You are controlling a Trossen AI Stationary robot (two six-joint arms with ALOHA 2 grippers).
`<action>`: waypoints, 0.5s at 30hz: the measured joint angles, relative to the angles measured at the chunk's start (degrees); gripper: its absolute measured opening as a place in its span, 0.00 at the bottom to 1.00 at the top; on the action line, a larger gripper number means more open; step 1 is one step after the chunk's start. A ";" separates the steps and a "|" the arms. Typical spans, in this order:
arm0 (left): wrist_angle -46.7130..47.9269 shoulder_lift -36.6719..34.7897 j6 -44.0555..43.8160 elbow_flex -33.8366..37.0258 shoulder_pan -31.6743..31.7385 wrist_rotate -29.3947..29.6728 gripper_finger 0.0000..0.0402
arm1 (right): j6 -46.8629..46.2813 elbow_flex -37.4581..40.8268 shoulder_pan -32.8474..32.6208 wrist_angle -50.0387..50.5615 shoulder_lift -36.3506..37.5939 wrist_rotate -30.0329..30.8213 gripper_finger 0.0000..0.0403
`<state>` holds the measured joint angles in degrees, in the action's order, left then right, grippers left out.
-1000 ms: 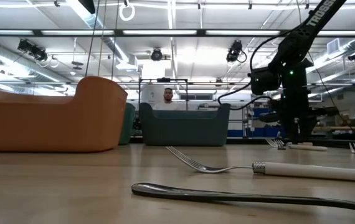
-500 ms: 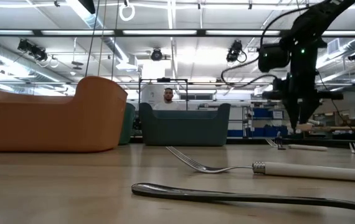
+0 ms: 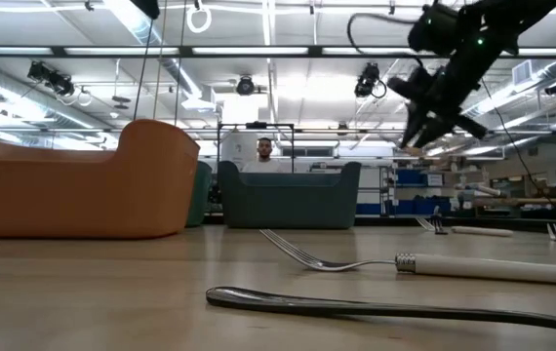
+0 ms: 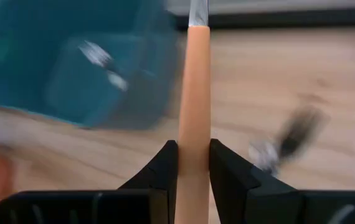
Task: Sort silverware by color (type)
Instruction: Put the orange fork into the orange bin
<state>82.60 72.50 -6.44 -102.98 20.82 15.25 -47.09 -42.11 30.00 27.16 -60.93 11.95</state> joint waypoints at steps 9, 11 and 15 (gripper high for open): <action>-11.45 4.74 -5.00 0.00 0.00 -0.02 0.20 | 11.79 -0.11 -3.95 -25.01 -0.75 0.45 0.19; -14.11 6.55 -4.92 0.00 0.01 -0.01 0.20 | 14.02 -0.11 -4.67 -29.62 -1.33 0.46 0.19; -21.94 10.41 -2.44 0.00 0.00 -0.03 0.20 | 21.98 -0.13 -6.26 -39.16 -3.37 0.94 0.19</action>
<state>60.65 82.91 -8.88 -102.98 20.82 15.22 -25.10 -42.24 23.74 -12.01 -64.30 12.89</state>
